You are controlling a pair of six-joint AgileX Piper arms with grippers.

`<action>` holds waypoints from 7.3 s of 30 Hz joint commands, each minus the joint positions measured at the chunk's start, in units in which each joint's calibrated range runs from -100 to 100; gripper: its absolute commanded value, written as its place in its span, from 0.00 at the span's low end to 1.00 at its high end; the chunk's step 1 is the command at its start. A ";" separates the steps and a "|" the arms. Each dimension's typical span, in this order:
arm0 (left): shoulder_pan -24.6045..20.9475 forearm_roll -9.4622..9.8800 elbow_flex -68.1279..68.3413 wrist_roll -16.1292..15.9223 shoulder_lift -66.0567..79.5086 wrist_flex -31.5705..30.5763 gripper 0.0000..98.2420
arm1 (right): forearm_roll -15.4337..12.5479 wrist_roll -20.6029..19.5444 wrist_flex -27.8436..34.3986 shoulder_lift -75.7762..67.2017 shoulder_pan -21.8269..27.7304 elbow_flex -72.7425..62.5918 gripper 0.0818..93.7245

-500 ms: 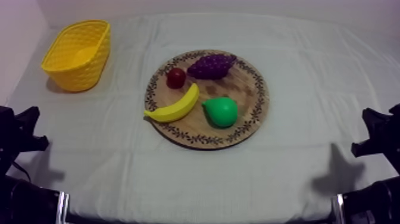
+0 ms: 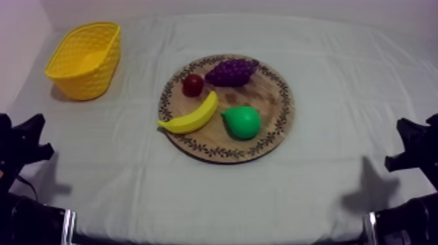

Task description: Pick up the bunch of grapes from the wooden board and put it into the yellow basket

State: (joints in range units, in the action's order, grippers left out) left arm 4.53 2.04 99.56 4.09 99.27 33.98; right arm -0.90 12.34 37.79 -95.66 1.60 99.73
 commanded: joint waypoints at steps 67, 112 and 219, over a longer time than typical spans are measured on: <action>19.91 -0.38 -105.72 -8.67 -91.78 30.94 0.00 | 0.00 0.00 0.03 -0.01 0.01 0.04 0.00; 23.72 -3.38 -107.54 -16.45 -113.20 31.00 0.65 | 0.00 0.00 0.03 -0.01 0.01 0.04 0.00; 24.22 -7.94 -130.28 -19.37 -156.14 29.36 0.33 | 0.00 0.00 0.03 -0.01 0.01 0.04 0.00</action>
State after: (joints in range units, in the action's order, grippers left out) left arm 28.75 -5.99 -31.14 -15.34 -57.19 63.86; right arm -0.90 12.34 37.80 -95.66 1.60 99.73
